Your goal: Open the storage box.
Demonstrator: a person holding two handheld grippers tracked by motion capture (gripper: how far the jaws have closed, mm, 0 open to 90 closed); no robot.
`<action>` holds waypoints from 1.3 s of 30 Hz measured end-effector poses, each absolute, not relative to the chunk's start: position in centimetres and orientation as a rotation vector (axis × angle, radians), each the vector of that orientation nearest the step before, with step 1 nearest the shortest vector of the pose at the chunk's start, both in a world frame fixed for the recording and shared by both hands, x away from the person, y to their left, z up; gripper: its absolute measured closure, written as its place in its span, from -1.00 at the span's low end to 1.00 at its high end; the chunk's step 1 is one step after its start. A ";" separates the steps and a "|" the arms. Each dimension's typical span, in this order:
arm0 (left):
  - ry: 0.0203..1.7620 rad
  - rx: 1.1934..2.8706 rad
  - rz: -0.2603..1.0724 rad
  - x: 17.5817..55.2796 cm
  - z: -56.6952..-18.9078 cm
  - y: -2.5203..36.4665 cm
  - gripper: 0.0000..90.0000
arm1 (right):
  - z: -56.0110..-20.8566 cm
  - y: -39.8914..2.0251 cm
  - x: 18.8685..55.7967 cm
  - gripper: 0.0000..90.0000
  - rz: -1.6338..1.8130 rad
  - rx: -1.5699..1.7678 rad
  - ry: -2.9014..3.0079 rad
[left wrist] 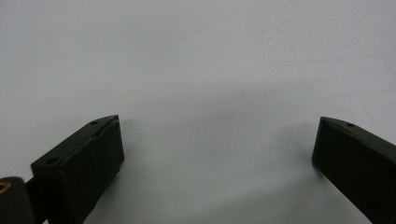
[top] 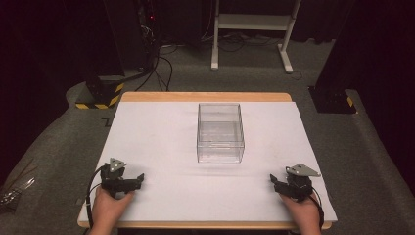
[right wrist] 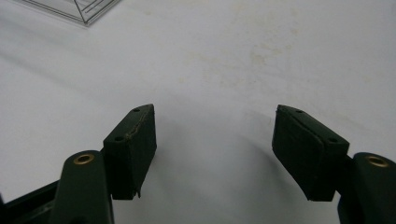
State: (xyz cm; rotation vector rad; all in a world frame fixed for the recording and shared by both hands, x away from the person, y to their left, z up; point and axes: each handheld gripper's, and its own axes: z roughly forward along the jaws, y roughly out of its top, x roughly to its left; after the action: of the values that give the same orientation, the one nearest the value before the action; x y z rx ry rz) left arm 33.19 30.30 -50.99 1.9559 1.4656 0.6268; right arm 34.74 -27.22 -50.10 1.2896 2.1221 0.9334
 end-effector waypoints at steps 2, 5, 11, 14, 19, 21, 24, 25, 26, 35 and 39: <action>1.466 1.952 0.629 33.1 -51.0 30.2 -0.95 | -50.1 -27.2 34.7 -0.32 0.927 1.289 2.125; 1.467 1.952 0.628 33.2 -51.0 30.2 -0.95 | -50.1 -27.1 34.7 -0.32 0.914 1.285 2.129; 1.467 1.951 0.628 33.2 -51.0 30.3 -0.95 | -50.1 -27.1 34.7 -0.31 0.918 1.283 2.120; 1.467 1.952 0.628 33.2 -51.0 30.3 -0.95 | -50.1 -27.1 34.7 -0.30 0.925 1.280 2.117; 1.465 1.957 0.629 33.2 -51.0 30.3 -0.95 | -50.0 -27.4 34.7 -0.28 0.957 1.290 2.113; 1.465 1.957 0.631 33.2 -51.0 30.3 -0.95 | -50.0 -27.5 34.7 -0.30 0.970 1.306 2.104; 1.465 1.957 0.631 33.2 -51.0 30.3 -0.95 | -49.9 -27.7 34.5 -0.29 1.001 1.317 2.092; 1.465 1.957 0.631 33.2 -51.0 30.3 -0.95 | -49.8 -27.7 34.5 -0.29 1.007 1.305 2.095; 1.465 1.957 0.630 33.2 -51.0 30.3 -0.95 | -49.8 -27.6 34.4 -0.28 1.008 1.295 2.102; 1.465 1.957 0.628 33.2 -51.0 30.3 -0.95 | -49.4 -26.4 33.9 -0.29 1.003 1.197 2.112; 1.465 1.957 0.629 33.2 -51.0 30.3 -0.95 | -49.1 -26.0 33.6 -0.29 1.022 1.170 2.109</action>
State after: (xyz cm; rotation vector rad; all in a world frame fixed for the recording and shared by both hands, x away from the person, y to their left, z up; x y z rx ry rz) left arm 33.20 30.30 -51.00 1.9570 1.4652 0.6291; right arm 33.63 -25.97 -49.09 1.1695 2.1092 1.0217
